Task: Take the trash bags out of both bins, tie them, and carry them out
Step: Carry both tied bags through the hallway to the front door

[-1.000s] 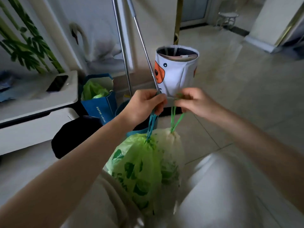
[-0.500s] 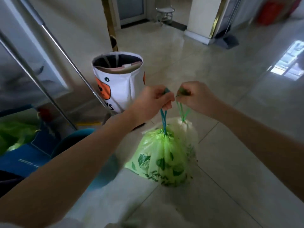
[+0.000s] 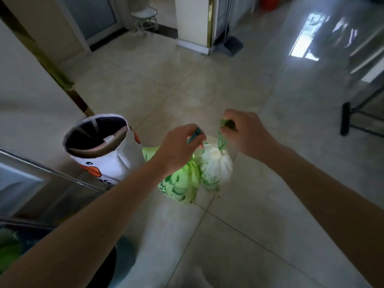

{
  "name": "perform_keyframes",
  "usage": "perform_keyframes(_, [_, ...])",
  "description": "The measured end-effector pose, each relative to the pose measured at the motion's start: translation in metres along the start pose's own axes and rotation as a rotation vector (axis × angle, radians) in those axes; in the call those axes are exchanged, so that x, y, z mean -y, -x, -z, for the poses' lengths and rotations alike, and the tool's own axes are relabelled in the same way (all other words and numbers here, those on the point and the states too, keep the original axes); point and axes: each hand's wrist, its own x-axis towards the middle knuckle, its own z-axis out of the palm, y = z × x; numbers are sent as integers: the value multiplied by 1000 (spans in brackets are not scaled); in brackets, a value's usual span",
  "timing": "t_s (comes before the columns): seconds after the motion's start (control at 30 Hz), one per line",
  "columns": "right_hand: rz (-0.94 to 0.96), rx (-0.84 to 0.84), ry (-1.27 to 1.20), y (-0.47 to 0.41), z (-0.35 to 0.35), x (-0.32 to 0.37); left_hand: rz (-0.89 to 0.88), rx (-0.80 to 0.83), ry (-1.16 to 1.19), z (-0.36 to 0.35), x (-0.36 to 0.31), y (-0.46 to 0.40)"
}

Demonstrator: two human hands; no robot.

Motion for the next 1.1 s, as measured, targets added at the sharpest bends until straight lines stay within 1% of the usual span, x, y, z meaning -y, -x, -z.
perform_keyframes(0.1, [-12,14,39,-6,64,9,2,20,-72,21,-57,-24])
perform_keyframes(0.2, [-81,62,36,-8,126,16,-9,43,-132,41,-107,-50])
perform_keyframes(0.27, [-121,57,19,-4,166,20,-30,52,-173,50,-136,-65])
perform_keyframes(0.4, [-290,44,-28,13,232,27,-13,96,-215,51,-192,-84])
perform_keyframes(0.57, [-479,-5,-53,46,288,21,-68,144,-182,32,-254,-91])
perform_keyframes(0.7, [-602,-77,-12,75,316,6,-132,220,-135,6,-285,-99])
perform_keyframes(0.83, [-736,-194,11,103,339,-11,-219,304,-102,-24,-312,-110])
perform_keyframes(0.97, [-934,-296,27,129,358,-30,-313,357,-70,-53,-331,-126])
perform_keyframes(1.03, [-1022,-387,55,143,368,-41,-377,391,-53,-68,-340,-135])
perform_keyframes(1.1, [-1090,-473,73,153,376,-49,-445,383,-58,-78,-347,-141])
